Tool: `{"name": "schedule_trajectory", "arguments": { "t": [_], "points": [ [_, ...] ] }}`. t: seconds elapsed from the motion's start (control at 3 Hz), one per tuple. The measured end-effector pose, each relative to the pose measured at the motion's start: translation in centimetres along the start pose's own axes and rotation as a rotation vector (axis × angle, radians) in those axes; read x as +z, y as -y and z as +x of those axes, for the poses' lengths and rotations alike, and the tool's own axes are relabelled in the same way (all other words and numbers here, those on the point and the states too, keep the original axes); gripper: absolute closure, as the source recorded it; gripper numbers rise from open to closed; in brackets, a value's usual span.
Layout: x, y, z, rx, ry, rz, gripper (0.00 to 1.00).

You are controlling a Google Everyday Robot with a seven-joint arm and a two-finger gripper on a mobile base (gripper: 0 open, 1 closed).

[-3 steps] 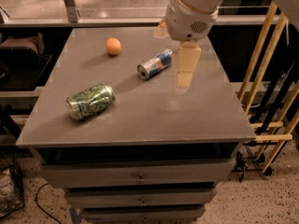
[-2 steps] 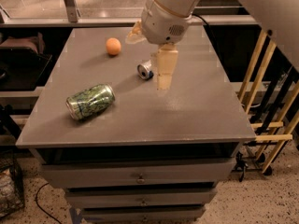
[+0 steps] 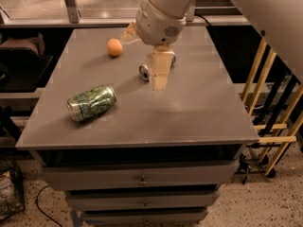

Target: Pick green can

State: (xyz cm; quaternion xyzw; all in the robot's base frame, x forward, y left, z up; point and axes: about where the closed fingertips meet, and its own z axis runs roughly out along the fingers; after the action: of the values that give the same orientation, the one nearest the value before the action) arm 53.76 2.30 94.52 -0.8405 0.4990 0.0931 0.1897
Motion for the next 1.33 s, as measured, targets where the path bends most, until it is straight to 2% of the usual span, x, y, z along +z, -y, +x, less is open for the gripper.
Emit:
{"name": "schedule_trajectory", "arguments": {
  "t": [0.67,1.0,1.33],
  "points": [
    [5.8,4.2,-5.0,-0.185,-0.011,-0.075,0.0],
    [8.1,5.2,-6.4,-0.227,-0.028,-0.085,0.0],
    [10.8,5.6,-6.6,-0.243,-0.045,-0.113,0.0]
  ]
}}
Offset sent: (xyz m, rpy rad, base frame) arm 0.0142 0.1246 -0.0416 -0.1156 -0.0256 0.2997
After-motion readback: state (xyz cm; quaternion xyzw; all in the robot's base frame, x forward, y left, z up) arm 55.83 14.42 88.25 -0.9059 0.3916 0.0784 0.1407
